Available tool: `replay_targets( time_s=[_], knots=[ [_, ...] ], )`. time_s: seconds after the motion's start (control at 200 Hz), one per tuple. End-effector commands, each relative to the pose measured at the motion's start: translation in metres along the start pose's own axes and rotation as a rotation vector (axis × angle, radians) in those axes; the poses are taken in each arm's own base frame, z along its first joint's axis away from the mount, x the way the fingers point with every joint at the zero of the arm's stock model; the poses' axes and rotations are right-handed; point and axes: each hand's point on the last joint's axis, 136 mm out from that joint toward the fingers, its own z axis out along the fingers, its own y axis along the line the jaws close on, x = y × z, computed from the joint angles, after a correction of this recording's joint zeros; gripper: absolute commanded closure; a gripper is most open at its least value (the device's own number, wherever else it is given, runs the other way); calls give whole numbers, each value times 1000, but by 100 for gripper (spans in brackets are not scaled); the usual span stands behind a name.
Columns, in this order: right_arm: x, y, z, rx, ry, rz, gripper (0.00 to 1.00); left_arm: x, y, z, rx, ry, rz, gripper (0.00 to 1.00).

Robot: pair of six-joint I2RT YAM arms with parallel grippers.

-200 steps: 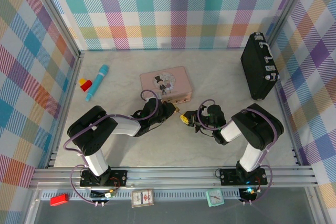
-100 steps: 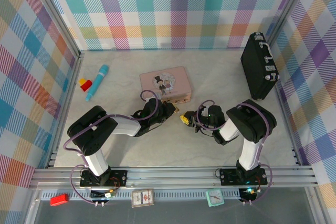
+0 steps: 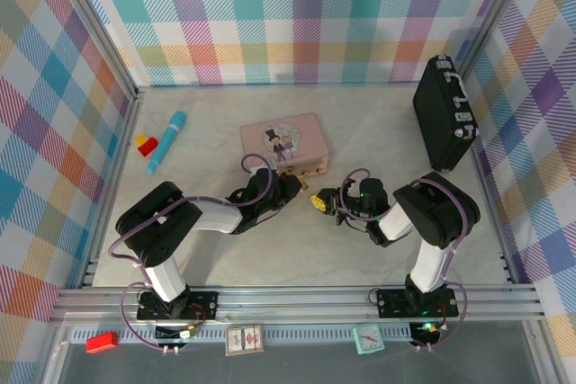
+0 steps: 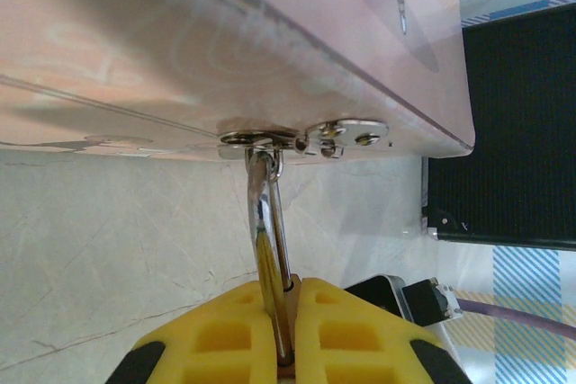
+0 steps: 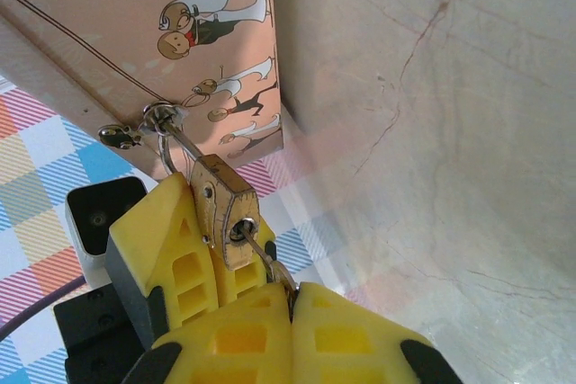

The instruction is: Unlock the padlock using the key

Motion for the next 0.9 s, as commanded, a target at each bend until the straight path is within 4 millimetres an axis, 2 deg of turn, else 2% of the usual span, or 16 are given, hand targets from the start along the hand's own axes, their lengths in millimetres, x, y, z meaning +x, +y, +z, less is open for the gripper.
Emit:
replay_targets(
  time_s=[0.0, 0.345, 0.625, 0.755, 0.895],
  knots=[
    [-3, 57, 6, -159, -4, -100, 100, 47, -74, -15, 242, 177, 59, 96],
    [-10, 63, 6, -181, 8, -90, 100, 55, -82, -18, 251, 196, 79, 96],
    [5, 77, 9, -187, 44, -133, 100, 55, -89, -16, 263, 186, 76, 96],
    [18, 70, 10, -165, 53, -130, 100, 50, -89, -14, 252, 165, 76, 96],
    [15, 52, 0, -122, 9, -125, 100, 43, -82, -11, 222, 137, 81, 96]
  ],
)
